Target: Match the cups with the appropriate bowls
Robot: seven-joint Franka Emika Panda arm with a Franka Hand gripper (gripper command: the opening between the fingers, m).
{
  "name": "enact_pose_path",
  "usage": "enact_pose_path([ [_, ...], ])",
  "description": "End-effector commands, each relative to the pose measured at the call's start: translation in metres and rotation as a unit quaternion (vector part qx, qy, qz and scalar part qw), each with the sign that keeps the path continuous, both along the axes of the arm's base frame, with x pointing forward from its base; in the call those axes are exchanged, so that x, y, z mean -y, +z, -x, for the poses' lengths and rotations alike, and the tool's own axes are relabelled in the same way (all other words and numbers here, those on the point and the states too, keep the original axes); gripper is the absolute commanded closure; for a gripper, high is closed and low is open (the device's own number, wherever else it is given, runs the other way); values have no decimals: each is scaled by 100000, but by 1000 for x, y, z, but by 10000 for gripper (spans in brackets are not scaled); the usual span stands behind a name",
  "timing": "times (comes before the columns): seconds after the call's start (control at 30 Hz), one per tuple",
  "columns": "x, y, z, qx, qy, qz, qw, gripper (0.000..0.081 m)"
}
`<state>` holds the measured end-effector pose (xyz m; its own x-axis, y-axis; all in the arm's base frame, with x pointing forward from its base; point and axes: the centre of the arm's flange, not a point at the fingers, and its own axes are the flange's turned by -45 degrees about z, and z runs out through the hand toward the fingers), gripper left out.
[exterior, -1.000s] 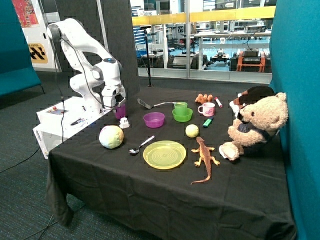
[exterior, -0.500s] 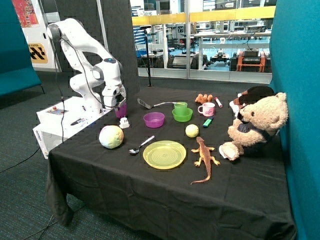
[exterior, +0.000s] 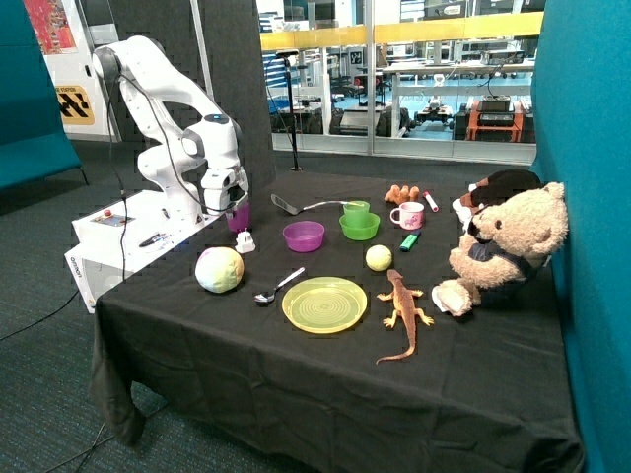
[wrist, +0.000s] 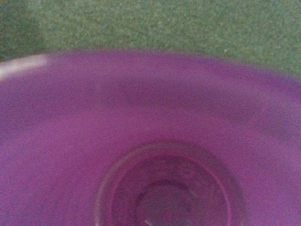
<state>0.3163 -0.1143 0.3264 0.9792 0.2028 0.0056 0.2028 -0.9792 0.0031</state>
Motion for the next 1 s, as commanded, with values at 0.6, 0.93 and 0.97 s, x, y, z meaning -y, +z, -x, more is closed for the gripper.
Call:
enact_pose_path([
  [0.6, -6, 69, -45, -303, -2977, -106, 99955, 808],
  [0.93, -6, 86, -73, -291, -12583, -134, 99205, 808],
  [0.97, -6, 87, -73, -291, -12583, -134, 99205, 808],
])
